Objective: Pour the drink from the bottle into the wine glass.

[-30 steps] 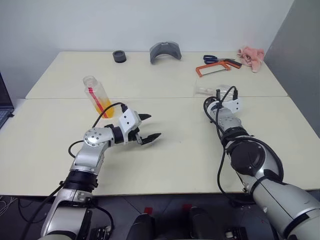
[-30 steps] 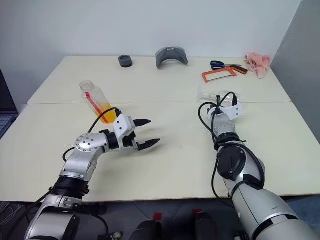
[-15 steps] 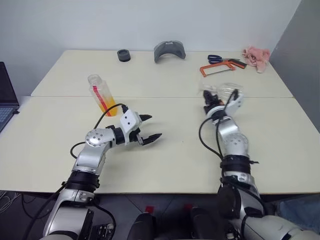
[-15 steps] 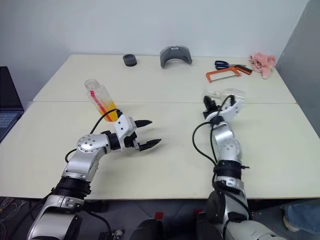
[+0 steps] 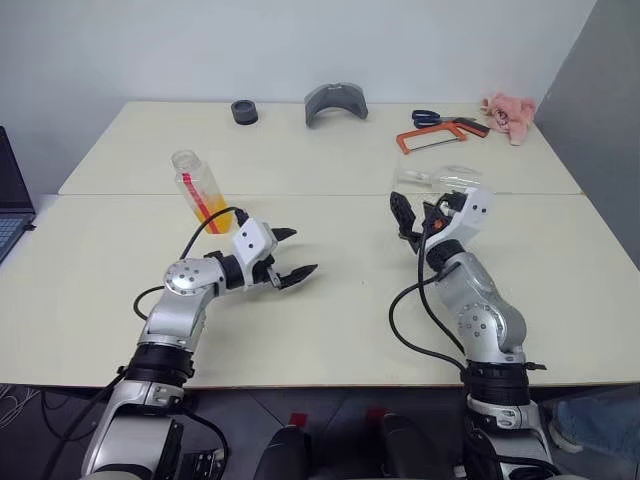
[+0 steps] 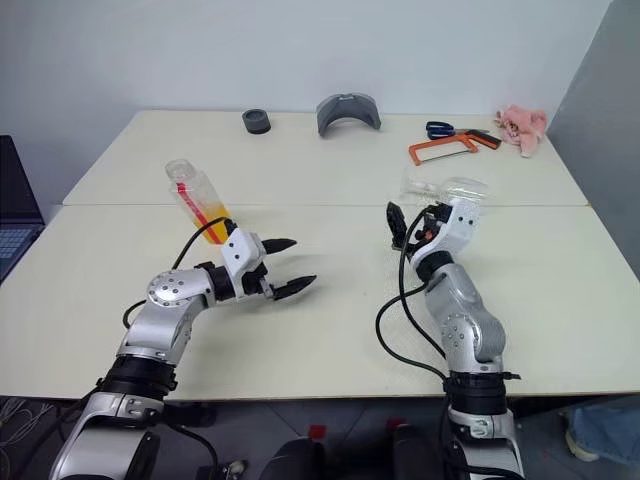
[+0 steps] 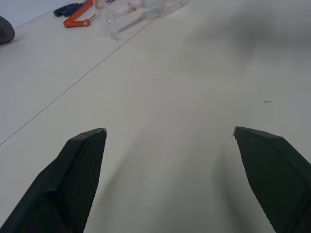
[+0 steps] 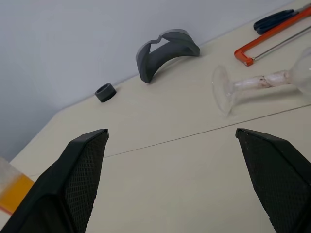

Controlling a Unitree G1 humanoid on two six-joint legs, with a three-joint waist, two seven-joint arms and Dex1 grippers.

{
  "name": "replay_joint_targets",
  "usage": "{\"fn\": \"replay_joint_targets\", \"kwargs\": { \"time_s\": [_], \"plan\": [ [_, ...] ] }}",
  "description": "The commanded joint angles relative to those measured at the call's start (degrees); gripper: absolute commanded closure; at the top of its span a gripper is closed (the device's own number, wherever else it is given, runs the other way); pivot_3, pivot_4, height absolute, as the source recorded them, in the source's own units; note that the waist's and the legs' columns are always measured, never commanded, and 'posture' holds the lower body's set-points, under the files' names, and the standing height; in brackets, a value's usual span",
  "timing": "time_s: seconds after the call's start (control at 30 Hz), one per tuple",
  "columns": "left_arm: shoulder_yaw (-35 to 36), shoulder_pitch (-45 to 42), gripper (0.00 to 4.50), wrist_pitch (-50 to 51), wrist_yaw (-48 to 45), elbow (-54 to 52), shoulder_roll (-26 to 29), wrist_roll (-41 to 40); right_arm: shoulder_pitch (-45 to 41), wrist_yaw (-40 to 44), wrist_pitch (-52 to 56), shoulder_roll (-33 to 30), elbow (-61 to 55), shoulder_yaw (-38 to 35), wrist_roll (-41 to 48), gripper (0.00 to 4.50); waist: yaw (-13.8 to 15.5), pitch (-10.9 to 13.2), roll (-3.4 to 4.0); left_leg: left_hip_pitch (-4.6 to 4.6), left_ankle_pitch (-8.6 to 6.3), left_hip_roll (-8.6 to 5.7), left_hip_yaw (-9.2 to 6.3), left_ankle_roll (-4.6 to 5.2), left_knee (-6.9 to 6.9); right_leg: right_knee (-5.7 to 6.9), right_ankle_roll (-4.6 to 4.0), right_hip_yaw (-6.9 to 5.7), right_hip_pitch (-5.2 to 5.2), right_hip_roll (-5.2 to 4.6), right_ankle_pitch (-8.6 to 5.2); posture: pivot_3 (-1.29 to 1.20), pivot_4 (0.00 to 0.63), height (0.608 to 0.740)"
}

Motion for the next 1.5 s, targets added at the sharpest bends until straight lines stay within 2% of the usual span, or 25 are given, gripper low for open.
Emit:
{"fn": "replay_joint_targets", "kwargs": {
  "time_s": [0.03,0.37,0.77,0.93,1.17,1.37,1.5],
  "plan": [
    [1.23,0.23,0.0,-0.27,0.49,-2.26,0.43,-0.92,1.07,2.15,-2.28,-1.87,-3.69,2.84,-3.93,0.02,0.04,0.0,0.0,0.0,0.0,0.01,0.0,0.0,0.0,0.0,0.0,-0.01,0.0,0.0,0.0,0.0,0.15,0.74],
    [1.68,1.16,0.0,-0.48,1.17,-2.46,0.69,-0.95,4.12,-0.96,-7.07,-6.78,-3.01,3.08,-16.15,0.02,0.14,0.0,-0.01,0.0,0.0,-0.01,0.02,0.0,0.0,-0.04,0.0,0.01,0.01,-0.01,0.0,0.0,0.15,0.74],
    [1.18,1.33,0.0,-1.18,1.78,-1.91,0.19,-0.55,0.83,-3.22,-10.38,-10.05,2.81,4.74,-28.44,0.02,0.15,0.0,-0.01,0.0,0.0,-0.03,0.05,0.0,0.0,-0.06,0.0,0.01,0.02,-0.01,0.0,0.0,0.15,0.74],
    [1.04,1.47,0.0,-1.35,1.86,-1.91,0.08,-0.44,-4.06,-4.6,-11.95,-11.33,9.27,5.16,-33.39,0.02,0.1,0.0,-0.01,0.01,0.0,-0.04,0.08,0.0,0.0,-0.05,0.0,0.03,0.01,0.0,0.0,0.0,0.15,0.74],
    [0.74,1.75,0.0,-1.75,1.89,-1.93,-0.19,-0.23,-7.07,-4.92,-13.19,-12.58,15.14,5.96,-37.4,0.02,0.13,0.0,-0.01,-0.01,0.0,-0.03,0.09,0.0,0.0,-0.06,0.0,-0.01,0.03,-0.02,0.0,0.0,0.15,0.74],
    [0.52,1.35,0.0,-2.41,1.78,-1.03,-0.38,0.01,-6.57,-1.37,-14.3,-13.95,15.13,6.07,-37.2,0.02,0.12,0.0,-0.01,-0.01,0.0,-0.03,0.08,0.0,0.0,-0.05,0.0,0.0,0.02,-0.02,0.0,0.0,0.15,0.74],
    [0.41,0.88,0.0,-2.83,1.86,-0.23,-0.7,0.21,-9.31,-0.39,-14.32,-15.43,18.65,6.76,-38.78,0.02,0.11,0.0,-0.01,-0.01,0.0,-0.03,0.1,0.0,0.01,-0.05,0.0,0.0,0.03,-0.02,0.0,0.0,0.15,0.74]
  ]
}}
